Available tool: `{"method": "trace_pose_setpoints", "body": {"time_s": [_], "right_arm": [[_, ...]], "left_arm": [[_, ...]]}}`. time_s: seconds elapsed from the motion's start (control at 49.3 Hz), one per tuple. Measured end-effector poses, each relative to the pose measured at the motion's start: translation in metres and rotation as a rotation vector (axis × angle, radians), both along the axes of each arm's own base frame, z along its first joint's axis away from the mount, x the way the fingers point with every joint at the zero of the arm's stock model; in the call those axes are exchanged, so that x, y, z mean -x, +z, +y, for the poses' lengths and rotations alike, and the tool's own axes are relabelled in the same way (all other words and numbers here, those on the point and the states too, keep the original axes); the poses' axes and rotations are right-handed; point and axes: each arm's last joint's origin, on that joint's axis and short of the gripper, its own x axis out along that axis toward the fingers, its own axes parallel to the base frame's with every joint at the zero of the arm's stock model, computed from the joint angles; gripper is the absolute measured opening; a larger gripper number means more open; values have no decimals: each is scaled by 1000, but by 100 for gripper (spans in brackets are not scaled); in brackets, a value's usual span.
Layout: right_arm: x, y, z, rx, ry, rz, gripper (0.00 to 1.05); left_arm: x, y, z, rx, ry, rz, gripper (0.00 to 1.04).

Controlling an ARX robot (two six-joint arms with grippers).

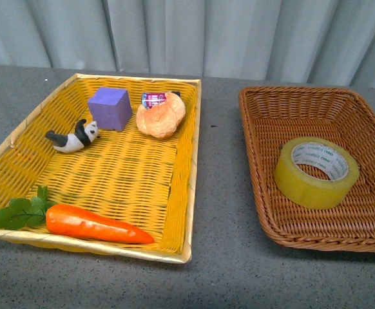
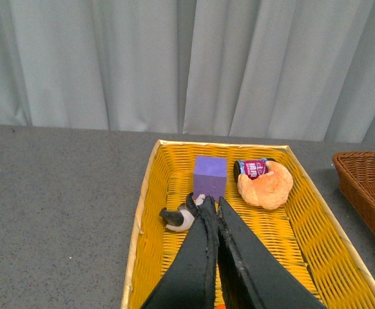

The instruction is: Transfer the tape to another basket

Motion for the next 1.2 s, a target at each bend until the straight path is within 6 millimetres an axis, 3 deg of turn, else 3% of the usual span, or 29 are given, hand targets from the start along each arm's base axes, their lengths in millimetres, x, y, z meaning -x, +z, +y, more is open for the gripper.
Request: {"method": "trace_pose_setpoints", "body": {"time_s": [1.196], "right_arm": [[36,0,0,0,0,-8,1]], "left_arm": [[41,2,0,-2,-1,-13,4]]}}
